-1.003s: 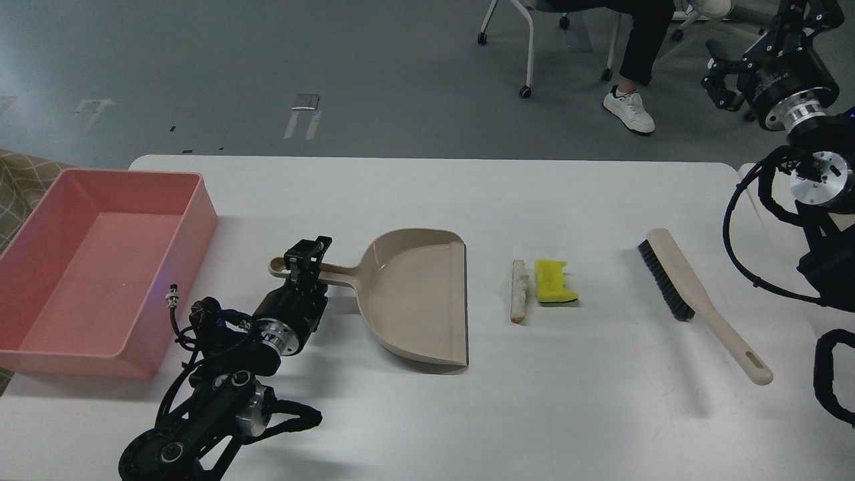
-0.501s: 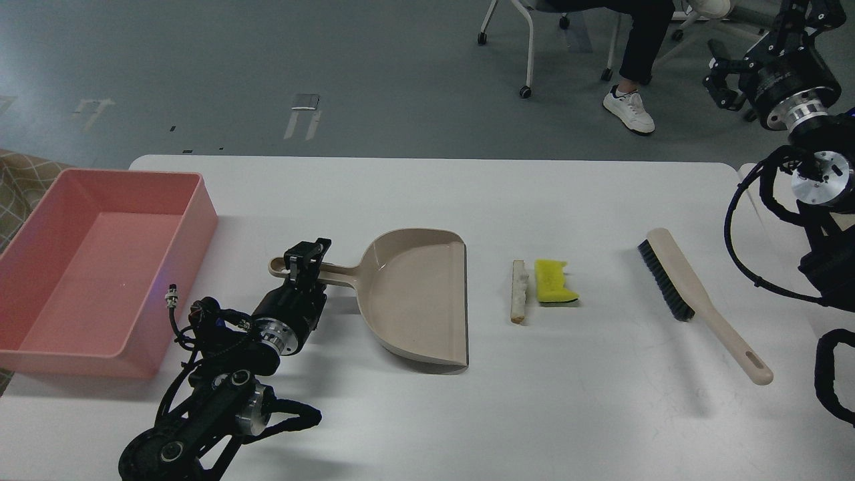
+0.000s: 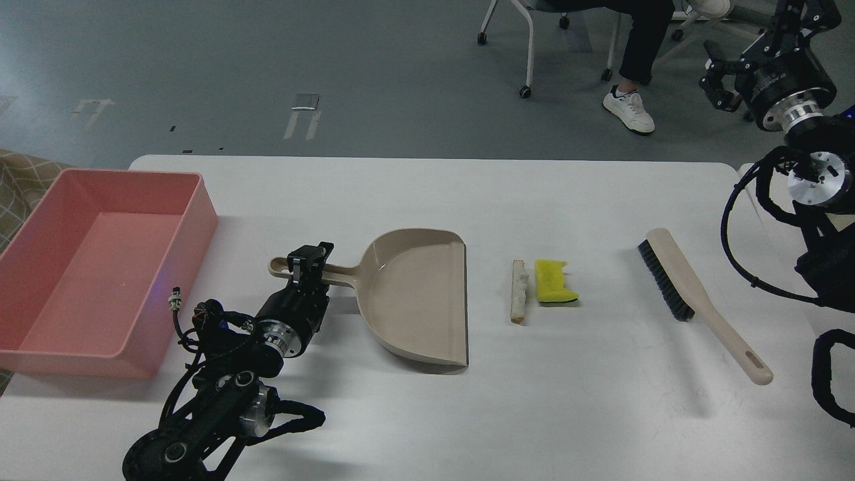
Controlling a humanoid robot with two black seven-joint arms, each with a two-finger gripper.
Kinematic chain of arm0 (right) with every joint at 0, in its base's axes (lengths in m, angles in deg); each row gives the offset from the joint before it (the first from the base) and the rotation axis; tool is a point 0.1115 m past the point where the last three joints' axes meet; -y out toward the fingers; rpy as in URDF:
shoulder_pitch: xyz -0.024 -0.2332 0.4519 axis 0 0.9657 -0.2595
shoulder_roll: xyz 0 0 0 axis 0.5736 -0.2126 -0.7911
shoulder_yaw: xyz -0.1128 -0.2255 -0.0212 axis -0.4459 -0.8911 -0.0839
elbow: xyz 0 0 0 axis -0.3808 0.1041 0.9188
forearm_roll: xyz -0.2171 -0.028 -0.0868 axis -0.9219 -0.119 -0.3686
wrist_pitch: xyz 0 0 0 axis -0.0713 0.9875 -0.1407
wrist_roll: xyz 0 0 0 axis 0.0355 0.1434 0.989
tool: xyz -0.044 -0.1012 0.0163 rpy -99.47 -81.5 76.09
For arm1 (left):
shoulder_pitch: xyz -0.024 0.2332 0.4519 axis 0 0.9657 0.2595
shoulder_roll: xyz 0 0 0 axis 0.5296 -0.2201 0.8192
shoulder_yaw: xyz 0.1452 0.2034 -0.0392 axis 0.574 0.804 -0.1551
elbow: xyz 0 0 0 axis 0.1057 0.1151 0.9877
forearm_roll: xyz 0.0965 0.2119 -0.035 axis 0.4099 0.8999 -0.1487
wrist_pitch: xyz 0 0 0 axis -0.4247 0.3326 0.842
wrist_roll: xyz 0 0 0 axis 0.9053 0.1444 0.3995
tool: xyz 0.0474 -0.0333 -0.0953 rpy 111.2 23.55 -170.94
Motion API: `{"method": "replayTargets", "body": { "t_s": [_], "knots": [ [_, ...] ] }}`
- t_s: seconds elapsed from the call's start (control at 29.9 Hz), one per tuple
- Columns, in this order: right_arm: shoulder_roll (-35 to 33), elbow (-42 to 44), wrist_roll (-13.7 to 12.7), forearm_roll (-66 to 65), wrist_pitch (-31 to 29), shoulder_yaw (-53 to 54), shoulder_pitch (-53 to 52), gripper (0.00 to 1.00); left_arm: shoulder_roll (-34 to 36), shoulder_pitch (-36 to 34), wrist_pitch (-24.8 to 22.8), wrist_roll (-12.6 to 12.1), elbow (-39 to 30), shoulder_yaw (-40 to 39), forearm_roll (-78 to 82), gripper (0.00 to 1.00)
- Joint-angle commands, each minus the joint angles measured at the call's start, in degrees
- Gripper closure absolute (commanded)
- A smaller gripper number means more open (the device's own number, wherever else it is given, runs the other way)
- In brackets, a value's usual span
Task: Sweep and dump garbage into bin
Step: 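Lift and pull the dustpan with the left gripper toward the garbage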
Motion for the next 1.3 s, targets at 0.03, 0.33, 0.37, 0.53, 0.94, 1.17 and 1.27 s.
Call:
{"method": "replayTargets", "body": {
  "t_s": [0.03,0.33,0.37,0.53,0.94,1.17,1.27],
  "knots": [
    [0.0,0.0,0.0,0.0,-0.1,0.0,0.0,0.00,0.1,-0.1,0.1,0.1,0.1,-0.1,0.0,0.58],
    [0.0,0.0,0.0,0.0,-0.1,0.0,0.0,0.00,0.4,0.0,0.1,0.6,0.1,-0.1,-0.1,0.66],
    [0.0,0.0,0.0,0.0,-0.1,0.0,0.0,0.00,0.4,0.0,0.1,0.6,0.1,-0.1,-0.2,0.66],
    [0.0,0.0,0.0,0.0,-0.1,0.0,0.0,0.00,0.2,0.0,0.1,0.3,0.0,-0.2,-0.3,0.66],
    [-0.1,0.0,0.0,0.0,-0.1,0.0,0.2,0.00,0.2,0.0,-0.4,0.1,-0.1,-0.3,-1.0,0.99],
    [-0.1,0.1,0.0,0.0,-0.1,0.0,0.7,0.00,0.5,0.0,-0.6,0.2,-0.1,-0.2,-0.8,0.97],
    [-0.1,0.1,0.0,0.0,-0.1,0.0,0.8,0.00,0.9,-0.1,-0.6,0.5,-0.2,-0.3,-0.9,0.97]
  ]
}}
